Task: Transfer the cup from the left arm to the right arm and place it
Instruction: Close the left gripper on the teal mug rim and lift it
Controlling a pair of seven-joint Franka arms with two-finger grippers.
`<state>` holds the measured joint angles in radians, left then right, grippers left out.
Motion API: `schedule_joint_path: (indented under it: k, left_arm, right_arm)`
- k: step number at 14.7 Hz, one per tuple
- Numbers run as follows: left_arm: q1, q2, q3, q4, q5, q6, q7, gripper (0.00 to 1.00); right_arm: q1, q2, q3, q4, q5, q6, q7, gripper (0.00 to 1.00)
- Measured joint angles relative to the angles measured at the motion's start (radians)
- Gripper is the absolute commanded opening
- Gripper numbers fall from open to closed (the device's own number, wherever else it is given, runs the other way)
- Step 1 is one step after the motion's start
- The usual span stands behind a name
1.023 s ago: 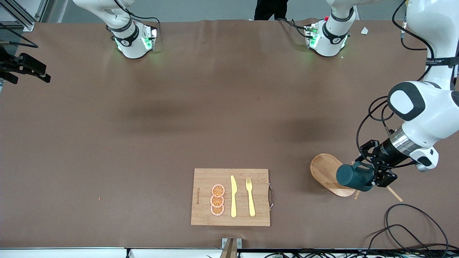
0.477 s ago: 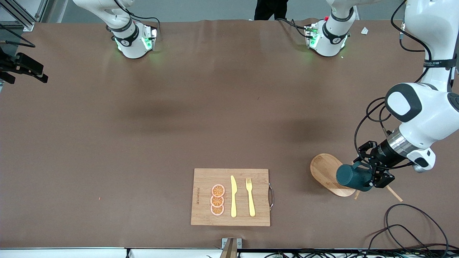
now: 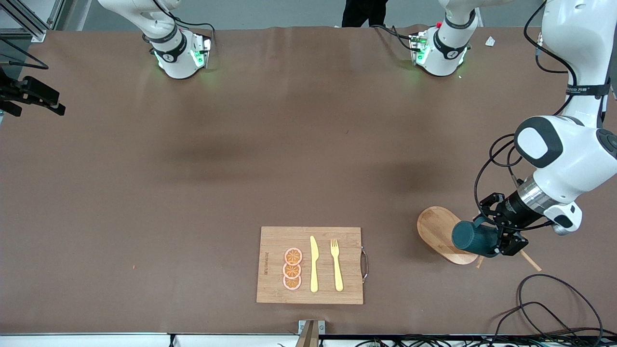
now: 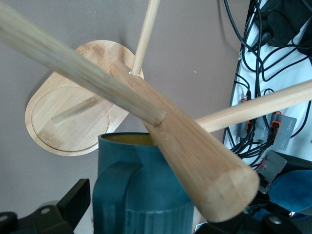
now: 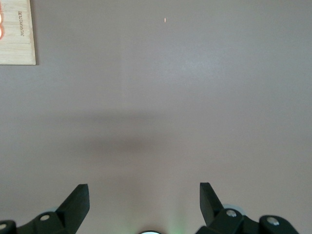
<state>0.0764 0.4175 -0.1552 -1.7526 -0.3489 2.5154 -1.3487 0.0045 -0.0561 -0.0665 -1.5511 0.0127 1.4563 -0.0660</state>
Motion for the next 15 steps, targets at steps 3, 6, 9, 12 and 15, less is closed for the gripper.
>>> schedule_joint_path:
  k: [3,6,9,12,15]
  left_arm:
    - [-0.003,0.011,-0.001,0.001,0.000,0.015,0.000,0.86]
    - [-0.004,0.013,-0.002,0.004,0.000,0.026,0.000,0.74]
    - [-0.004,0.014,-0.004,0.004,0.000,0.026,0.000,0.72]
    - [-0.011,0.014,-0.005,0.008,0.000,0.027,0.000,0.72]
    - [-0.035,0.012,-0.011,0.029,0.000,0.027,-0.005,0.72]
  right_arm:
    - [0.000,0.001,0.001,0.003,0.000,0.018,0.000,1.00]
    - [0.000,0.001,0.001,0.004,0.001,0.031,-0.001,1.00]
    - [-0.007,0.011,0.000,0.004,0.001,0.065,-0.001,1.00]
    - [-0.013,0.022,0.000,0.004,0.000,0.087,-0.012,1.00]
    - [-0.013,0.038,0.001,0.004,0.000,0.100,-0.023,1.00]
